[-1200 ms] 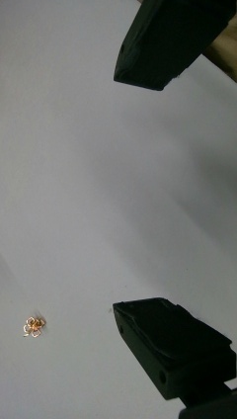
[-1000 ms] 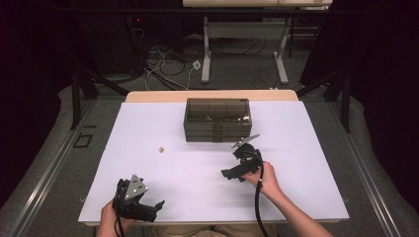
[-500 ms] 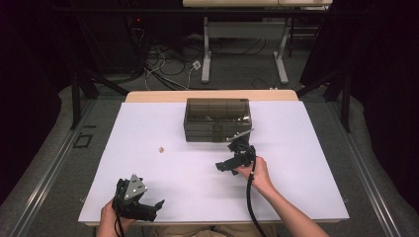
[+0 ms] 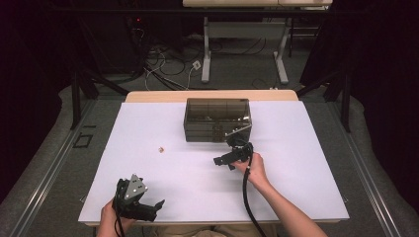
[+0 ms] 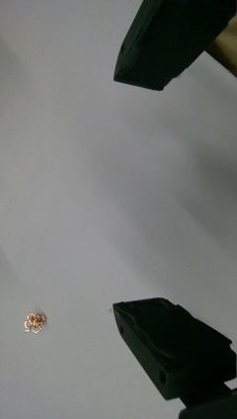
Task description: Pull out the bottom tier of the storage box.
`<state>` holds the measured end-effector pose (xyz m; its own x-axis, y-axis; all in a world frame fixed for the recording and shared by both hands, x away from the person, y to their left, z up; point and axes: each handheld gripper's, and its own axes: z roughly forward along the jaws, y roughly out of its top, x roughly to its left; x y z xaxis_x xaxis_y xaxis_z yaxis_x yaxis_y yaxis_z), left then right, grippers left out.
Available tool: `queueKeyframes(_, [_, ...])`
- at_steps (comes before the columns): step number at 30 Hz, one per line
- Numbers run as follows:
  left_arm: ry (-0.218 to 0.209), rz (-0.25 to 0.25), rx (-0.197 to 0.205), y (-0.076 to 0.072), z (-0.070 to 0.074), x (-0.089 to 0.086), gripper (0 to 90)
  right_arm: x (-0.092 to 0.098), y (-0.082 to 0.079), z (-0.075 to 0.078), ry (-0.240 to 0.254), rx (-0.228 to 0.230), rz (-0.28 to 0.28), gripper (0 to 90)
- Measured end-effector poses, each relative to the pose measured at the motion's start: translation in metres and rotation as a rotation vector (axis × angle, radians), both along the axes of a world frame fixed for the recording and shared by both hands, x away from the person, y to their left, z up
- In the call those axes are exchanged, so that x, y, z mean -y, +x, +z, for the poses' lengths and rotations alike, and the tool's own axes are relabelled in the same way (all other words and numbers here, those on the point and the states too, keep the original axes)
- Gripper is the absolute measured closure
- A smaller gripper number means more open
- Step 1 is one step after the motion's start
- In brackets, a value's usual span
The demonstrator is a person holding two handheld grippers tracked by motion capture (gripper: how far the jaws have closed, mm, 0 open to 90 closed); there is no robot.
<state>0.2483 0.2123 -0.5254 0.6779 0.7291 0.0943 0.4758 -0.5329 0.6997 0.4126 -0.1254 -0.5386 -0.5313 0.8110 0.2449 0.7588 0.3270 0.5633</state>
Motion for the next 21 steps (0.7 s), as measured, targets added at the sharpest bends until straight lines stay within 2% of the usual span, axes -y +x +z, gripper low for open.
queueKeyframes(4, [-0.012, -0.003, 0.003, -0.001, 0.0, 0.001, 0.0, -0.003, 0.007, -0.001, 0.017, 0.0, -0.02, 0.0])
queueKeyframes(12, [-0.003, -0.004, -0.004, 0.001, 0.0, 0.0, 0.0, -0.01, 0.014, -0.001, 0.023, -0.002, -0.045, 0.4])
queueKeyframes(15, [-0.002, -0.001, -0.001, 0.0, -0.001, 0.001, 0.0, -0.012, 0.017, -0.001, 0.01, 0.002, -0.043, 1.0])
queueKeyframes(16, [0.0, -0.004, -0.002, 0.0, 0.0, 0.001, 0.0, -0.013, 0.017, -0.001, 0.021, 0.001, -0.045, 1.1])
queueKeyframes(17, [0.0, -0.004, -0.003, 0.0, -0.001, 0.001, 0.0, -0.014, 0.019, 0.0, -0.01, -0.02, -0.041, 2.2])
queueKeyframes(18, [0.001, -0.002, -0.002, 0.0, -0.001, 0.001, 0.0, -0.014, 0.019, 0.0, -0.01, -0.02, -0.041, 2.2])
queueKeyframes(19, [0.001, -0.004, -0.006, 0.001, -0.001, 0.0, 0.0, -0.015, 0.019, -0.002, 0.022, -0.004, -0.062, 2.5])
queueKeyframes(21, [0.004, 0.002, -0.002, 0.001, -0.001, 0.0, 0.0, -0.016, 0.022, -0.003, 0.022, -0.008, -0.076, 5.4])
